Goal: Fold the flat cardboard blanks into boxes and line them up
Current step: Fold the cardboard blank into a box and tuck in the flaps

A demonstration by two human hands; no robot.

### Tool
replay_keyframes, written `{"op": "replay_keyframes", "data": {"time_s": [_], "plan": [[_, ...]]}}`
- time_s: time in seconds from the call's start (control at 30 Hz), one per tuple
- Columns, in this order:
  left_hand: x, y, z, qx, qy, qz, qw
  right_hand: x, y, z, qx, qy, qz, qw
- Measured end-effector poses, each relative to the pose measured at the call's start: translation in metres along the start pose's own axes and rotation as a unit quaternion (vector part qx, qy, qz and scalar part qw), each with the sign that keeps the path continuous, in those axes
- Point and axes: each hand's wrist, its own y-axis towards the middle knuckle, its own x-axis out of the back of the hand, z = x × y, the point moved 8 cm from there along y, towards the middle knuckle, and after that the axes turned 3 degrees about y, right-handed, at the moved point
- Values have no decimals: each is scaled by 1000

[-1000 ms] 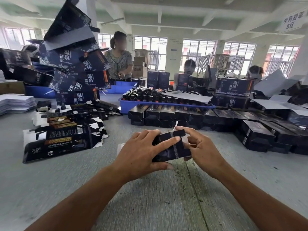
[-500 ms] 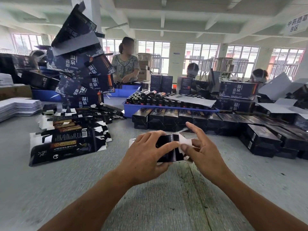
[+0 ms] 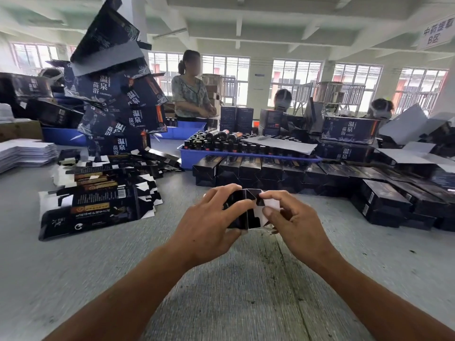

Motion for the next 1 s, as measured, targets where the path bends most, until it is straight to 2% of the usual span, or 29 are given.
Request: {"op": "replay_keyframes", "data": {"time_s": [0.2,0.43,0.53,0.67,0.9,1.0], "plan": [[0,0,-3,-6,15,-4,1000,0,0,0,-12,-13,-1,1000],[-3,-2,10,20,19,6,1000,-18,-6,-5,-59,-38,140,988],[-2,-2,7,12,19,-2,1000,-13,-3,-1,-35,-53,87,994],[0,1,-3,-6,17,-21,1000,0,-3,-3,-27,-13,14,999],[1,-1,-4,-11,26,-33,999,3,-3,-5,-46,10,-41,998],[-1,-1,-2,-7,25,-36,999,1,-3,-2,-38,10,-22,999]]}}
